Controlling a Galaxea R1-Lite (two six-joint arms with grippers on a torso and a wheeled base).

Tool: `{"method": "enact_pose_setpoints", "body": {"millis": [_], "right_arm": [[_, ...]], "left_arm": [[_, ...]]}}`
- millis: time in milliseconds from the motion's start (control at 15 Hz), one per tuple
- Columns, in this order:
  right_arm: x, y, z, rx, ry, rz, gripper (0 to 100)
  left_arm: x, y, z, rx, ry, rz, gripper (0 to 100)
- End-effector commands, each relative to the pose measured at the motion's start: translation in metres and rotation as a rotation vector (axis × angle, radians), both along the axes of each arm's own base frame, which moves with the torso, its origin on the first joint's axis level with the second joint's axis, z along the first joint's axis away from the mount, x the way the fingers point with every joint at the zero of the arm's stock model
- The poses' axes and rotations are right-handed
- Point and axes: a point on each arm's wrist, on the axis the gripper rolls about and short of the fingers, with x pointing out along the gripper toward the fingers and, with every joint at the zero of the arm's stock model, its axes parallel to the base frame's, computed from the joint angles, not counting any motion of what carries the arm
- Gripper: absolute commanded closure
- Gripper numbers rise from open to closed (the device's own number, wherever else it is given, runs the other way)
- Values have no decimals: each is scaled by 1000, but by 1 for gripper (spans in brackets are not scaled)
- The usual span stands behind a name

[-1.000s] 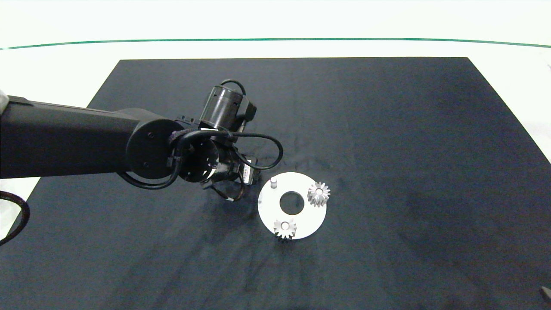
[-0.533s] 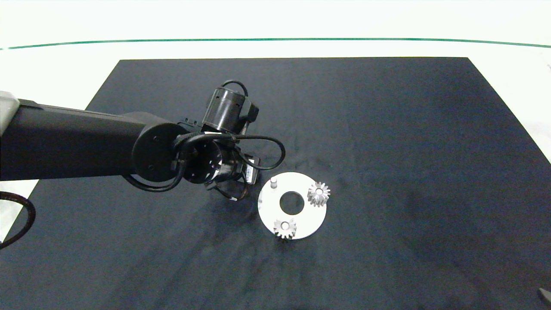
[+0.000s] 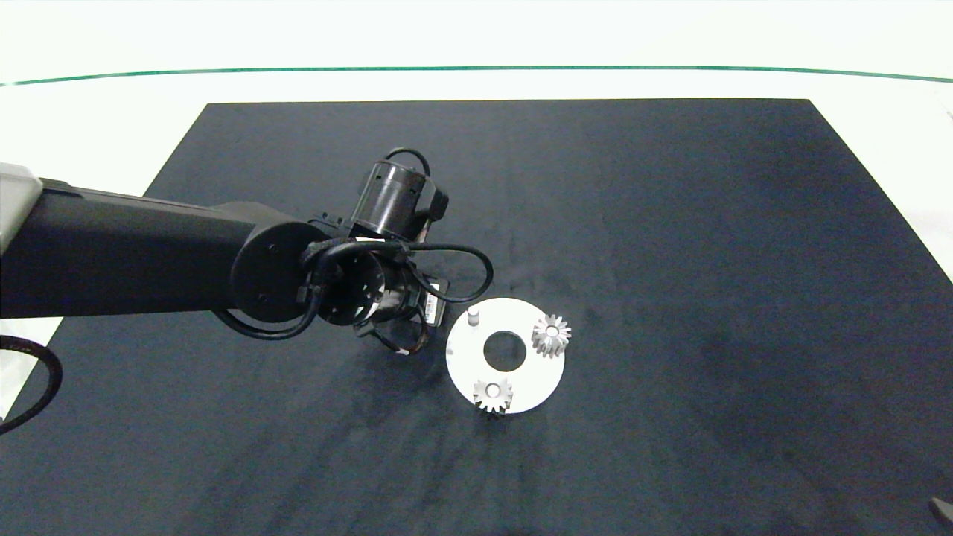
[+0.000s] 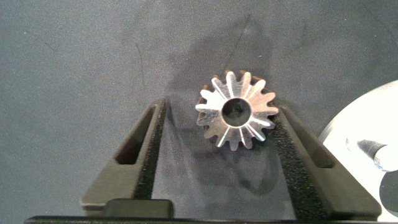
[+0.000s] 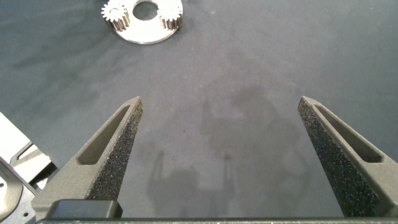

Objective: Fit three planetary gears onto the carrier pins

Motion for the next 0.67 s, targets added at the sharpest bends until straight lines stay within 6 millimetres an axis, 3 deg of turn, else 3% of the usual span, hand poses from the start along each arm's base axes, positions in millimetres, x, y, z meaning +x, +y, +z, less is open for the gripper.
{"method": "enact_pose_setpoints", "body": {"millis": [67,667], "right_arm": [[0,0,-1,-5,1,-1,0],[0,0,-1,-4,1,0,0]], "left_arm": [[0,0,0,2,2,2,43],[-3,2,-2,-10,-11,-1,61]]}}
